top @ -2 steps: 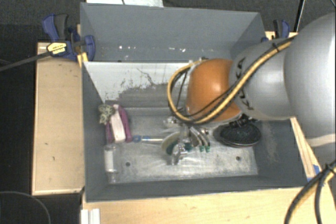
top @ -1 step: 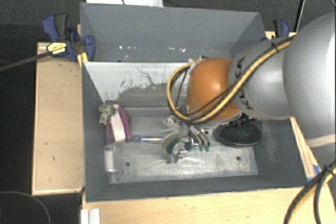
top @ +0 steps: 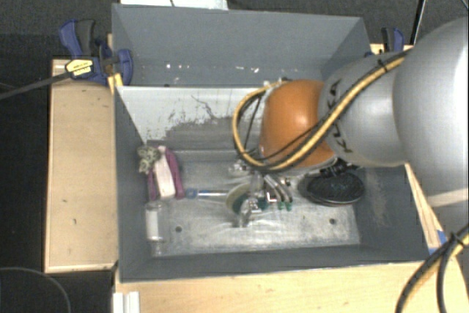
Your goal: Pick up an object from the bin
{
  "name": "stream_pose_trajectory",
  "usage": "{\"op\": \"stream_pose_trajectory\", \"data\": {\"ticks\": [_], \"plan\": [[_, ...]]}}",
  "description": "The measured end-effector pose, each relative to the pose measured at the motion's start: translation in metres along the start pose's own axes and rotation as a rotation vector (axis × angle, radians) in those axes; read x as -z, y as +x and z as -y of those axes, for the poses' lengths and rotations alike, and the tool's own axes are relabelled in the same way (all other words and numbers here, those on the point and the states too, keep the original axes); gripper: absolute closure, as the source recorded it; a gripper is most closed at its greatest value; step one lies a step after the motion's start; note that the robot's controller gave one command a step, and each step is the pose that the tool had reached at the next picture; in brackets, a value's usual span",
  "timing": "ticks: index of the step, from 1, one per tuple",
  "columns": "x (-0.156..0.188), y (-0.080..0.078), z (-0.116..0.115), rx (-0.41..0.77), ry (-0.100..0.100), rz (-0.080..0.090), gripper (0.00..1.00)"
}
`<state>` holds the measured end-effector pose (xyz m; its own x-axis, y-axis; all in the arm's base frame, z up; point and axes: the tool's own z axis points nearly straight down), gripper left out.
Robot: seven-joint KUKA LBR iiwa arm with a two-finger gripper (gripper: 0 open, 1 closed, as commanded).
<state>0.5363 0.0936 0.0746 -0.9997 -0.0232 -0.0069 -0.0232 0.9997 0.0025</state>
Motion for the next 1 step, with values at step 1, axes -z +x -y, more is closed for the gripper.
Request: {"op": "stream_pose_trajectory", "data": {"ticks": [1], "plan": [[0.0007,-0.0011,-0.0001,-0.010,0.000,0.001,0.00]]}}
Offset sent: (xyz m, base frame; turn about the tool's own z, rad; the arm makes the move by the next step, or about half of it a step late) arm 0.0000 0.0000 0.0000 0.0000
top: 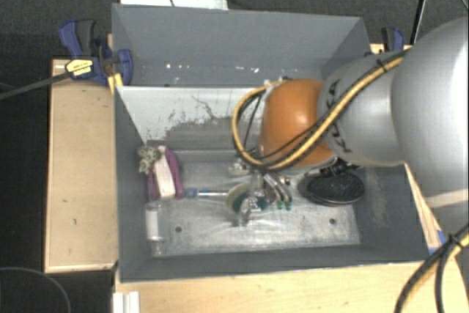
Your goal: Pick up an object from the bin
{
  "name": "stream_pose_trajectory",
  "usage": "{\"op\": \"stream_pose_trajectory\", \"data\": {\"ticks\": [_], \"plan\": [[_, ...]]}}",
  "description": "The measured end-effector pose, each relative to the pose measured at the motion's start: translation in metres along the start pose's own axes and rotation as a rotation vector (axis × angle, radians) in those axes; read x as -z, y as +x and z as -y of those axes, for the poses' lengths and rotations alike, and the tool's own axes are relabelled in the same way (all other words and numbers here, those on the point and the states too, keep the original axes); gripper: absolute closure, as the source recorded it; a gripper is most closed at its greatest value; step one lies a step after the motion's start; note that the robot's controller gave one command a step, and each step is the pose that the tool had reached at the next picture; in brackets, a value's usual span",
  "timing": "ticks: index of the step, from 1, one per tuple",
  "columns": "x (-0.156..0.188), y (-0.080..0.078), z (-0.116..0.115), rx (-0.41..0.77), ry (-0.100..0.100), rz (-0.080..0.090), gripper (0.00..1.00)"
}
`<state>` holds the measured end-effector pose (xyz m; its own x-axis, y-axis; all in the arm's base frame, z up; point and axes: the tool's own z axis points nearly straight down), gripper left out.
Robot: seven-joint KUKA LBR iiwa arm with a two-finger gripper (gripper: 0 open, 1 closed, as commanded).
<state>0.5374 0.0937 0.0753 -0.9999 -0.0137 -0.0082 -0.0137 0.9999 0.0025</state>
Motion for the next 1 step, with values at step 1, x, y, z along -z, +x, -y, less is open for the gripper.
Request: {"op": "stream_pose_trajectory", "data": {"ticks": [1], "plan": [[0.0004,-0.0011,0.0001,-0.012,0.000,0.001,0.00]]}}
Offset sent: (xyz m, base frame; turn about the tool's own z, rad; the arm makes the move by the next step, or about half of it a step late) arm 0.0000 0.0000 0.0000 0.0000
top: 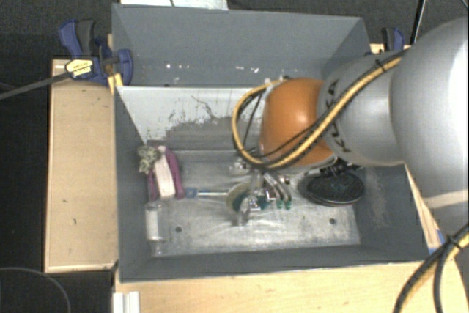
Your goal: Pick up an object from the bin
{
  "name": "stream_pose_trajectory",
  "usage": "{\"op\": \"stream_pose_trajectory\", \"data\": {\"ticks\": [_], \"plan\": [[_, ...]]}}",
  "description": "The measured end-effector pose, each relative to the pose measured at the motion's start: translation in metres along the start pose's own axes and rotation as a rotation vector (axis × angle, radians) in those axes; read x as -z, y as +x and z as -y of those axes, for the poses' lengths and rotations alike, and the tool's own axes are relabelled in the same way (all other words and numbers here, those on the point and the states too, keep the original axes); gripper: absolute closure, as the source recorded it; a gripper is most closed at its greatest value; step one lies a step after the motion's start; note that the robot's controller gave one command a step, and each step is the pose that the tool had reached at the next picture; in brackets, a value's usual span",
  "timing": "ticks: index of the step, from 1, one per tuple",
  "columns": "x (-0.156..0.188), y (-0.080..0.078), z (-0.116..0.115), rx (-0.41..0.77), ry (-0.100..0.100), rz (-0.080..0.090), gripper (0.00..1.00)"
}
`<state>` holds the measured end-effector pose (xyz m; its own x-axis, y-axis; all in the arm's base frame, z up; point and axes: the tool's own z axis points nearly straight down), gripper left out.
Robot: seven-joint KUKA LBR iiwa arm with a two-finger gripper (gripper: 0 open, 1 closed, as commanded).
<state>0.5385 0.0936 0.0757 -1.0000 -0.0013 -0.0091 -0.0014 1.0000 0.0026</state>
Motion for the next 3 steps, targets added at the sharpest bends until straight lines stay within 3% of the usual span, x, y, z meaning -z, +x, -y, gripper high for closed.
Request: {"op": "stream_pose_trajectory", "data": {"ticks": [1,2,3], "plan": [[0.003,-0.003,-0.001,0.003,-0.002,0.008,1.00],[0.011,-0.004,-0.001,-0.003,0.001,-0.001,1.00],[0.114,-0.007,-0.001,-0.008,0.001,0.000,1.00]]}}
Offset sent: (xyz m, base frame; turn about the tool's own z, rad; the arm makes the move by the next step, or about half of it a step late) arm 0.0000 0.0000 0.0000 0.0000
